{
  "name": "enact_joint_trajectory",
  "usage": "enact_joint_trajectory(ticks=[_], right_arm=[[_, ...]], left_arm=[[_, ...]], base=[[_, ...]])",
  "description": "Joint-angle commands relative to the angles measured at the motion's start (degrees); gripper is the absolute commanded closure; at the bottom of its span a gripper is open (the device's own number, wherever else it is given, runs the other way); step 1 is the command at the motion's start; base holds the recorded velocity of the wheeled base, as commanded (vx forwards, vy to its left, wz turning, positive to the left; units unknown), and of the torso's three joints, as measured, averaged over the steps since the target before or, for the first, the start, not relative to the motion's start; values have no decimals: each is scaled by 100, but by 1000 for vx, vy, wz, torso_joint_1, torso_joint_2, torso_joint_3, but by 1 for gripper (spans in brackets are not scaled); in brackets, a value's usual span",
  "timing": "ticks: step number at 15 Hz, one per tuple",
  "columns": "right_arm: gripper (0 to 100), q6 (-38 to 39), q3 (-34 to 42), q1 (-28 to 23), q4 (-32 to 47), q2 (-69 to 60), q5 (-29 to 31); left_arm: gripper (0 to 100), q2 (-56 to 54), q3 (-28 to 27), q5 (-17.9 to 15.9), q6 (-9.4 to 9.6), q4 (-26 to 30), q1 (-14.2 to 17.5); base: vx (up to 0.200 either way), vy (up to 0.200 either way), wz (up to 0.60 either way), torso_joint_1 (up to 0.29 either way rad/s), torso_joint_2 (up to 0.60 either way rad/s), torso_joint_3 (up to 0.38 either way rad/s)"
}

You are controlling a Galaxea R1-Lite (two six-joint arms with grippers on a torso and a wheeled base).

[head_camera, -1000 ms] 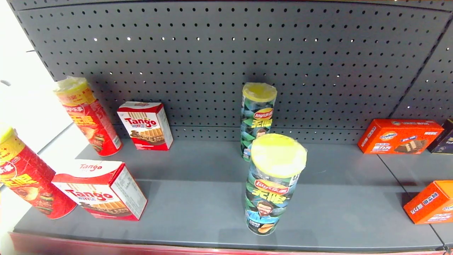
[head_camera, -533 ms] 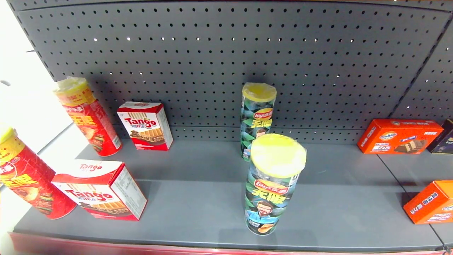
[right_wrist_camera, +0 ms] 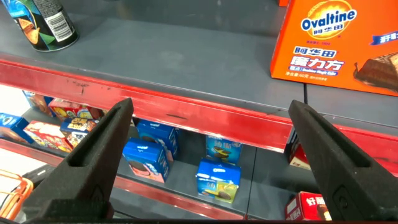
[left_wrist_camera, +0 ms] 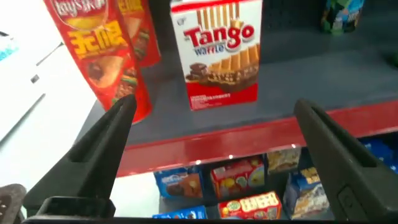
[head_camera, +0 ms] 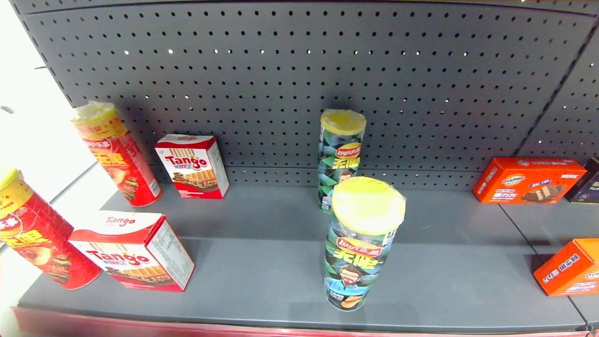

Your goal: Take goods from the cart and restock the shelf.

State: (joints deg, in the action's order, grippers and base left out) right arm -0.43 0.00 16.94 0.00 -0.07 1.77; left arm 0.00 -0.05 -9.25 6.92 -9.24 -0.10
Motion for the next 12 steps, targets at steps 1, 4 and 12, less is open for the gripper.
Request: enact_joint_trajectory(ticks=[1, 4, 12], right_arm=[[0, -1, 0, 2, 0, 7, -1], [0, -1, 0, 2, 0, 7, -1], [0, -19, 0, 98, 18, 7, -63]], left_arm=[[0, 0, 5, -85, 151, 458, 1], [0, 0, -39, -42, -24, 766, 19], [0, 0, 5, 90, -271, 942, 10]], base=[[0, 0, 0, 0, 0, 0], [0, 0, 0, 0, 0, 0], [0, 0, 0, 0, 0, 0]])
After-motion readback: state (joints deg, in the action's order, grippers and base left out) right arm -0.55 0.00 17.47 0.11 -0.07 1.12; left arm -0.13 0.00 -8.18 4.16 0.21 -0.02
